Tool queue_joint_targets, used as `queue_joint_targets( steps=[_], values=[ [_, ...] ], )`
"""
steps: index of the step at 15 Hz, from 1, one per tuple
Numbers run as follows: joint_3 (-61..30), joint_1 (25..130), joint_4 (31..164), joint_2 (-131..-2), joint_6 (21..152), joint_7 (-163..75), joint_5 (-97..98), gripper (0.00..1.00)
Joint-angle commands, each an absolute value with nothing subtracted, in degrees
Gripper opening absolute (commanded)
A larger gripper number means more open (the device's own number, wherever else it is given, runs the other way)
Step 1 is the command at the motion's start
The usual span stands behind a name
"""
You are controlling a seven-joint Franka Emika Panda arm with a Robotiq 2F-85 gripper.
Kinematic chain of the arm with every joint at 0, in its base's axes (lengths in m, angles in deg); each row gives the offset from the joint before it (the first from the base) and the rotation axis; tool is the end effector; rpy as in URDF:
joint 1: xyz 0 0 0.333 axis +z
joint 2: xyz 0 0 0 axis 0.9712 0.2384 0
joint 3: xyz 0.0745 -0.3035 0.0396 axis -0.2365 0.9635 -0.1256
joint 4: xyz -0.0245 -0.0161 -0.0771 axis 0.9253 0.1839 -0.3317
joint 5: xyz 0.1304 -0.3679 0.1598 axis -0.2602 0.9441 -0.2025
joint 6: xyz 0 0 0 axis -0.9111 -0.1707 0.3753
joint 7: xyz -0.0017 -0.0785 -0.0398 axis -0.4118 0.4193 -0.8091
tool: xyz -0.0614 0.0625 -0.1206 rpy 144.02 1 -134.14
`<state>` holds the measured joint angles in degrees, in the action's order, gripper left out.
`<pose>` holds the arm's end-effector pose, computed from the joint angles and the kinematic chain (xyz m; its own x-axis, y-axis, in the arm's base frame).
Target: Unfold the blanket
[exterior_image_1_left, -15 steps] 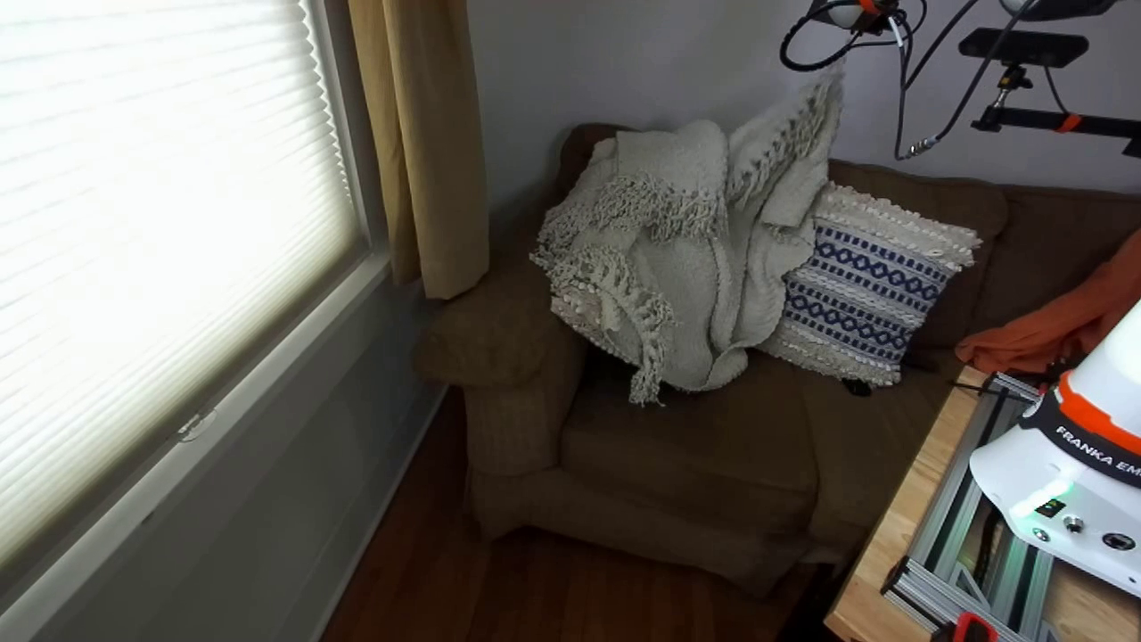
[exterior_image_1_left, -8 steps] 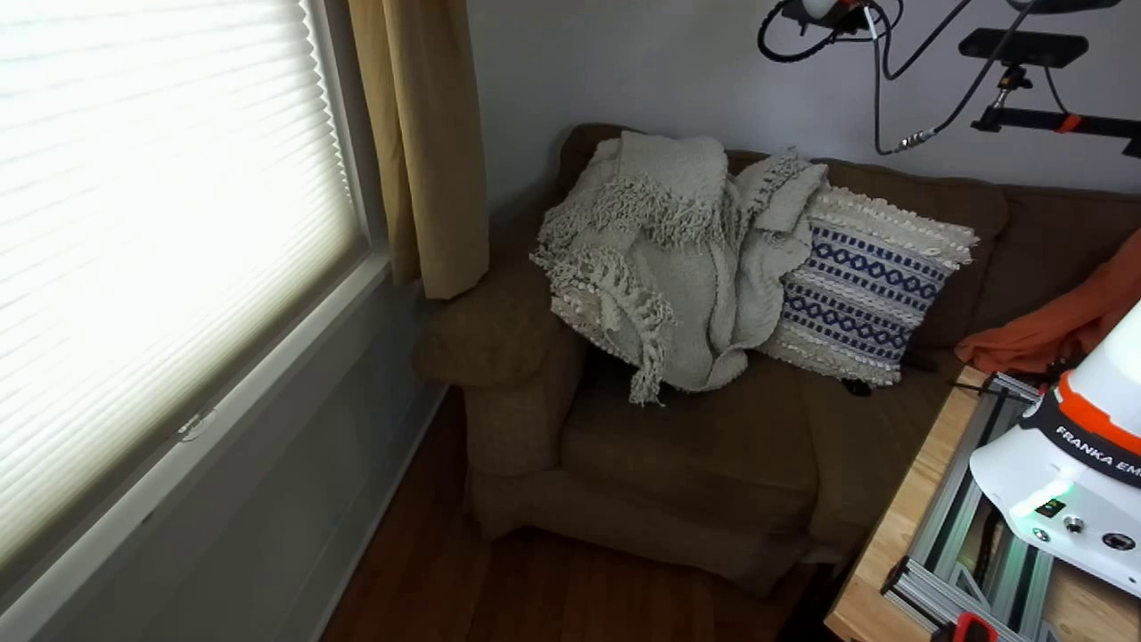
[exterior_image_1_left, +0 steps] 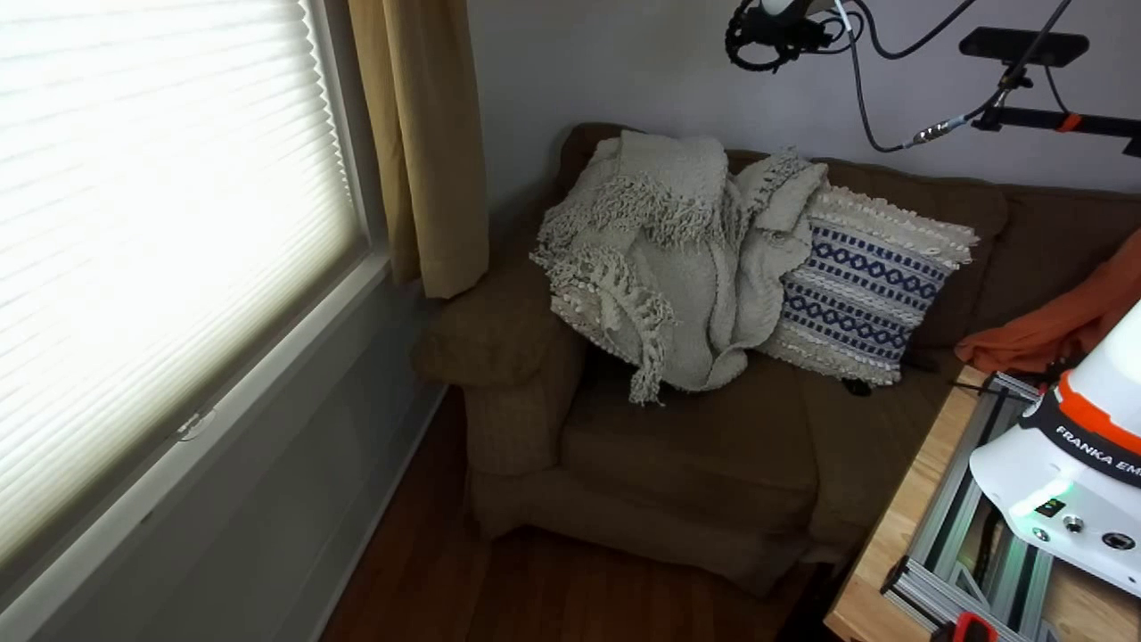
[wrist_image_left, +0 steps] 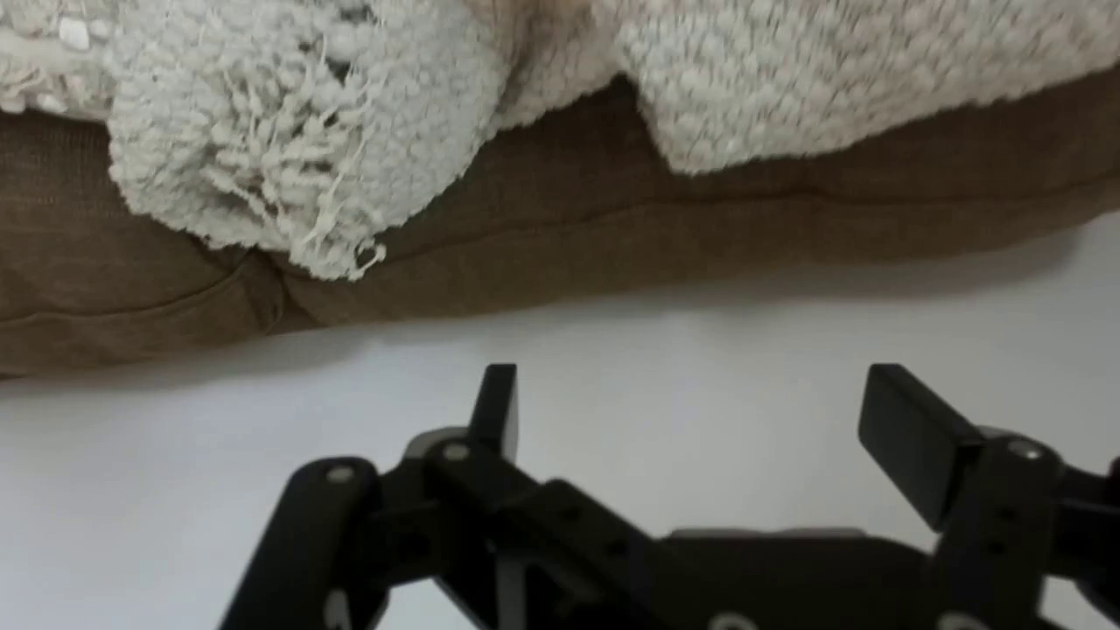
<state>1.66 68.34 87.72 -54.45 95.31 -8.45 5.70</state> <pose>0.7116 -0.3403 0.4402 0.3902 -0.7030 0.5946 -0.8308 -0.5472 -0.1018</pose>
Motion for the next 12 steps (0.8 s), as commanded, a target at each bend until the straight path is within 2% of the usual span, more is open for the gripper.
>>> queue_joint_targets(
  steps=[1, 8, 12],
  values=[
    [-3.6, 67.26, 97.01, -59.19, 94.75, -17.08, 2.13, 1.0],
    [-10.01, 66.74, 107.72, -60.73, 94.55, -33.77, -4.17, 1.0],
    [-9.07, 68.16, 110.19, -59.34, 95.96, -33.73, -2.63, 1.0]
  ],
)
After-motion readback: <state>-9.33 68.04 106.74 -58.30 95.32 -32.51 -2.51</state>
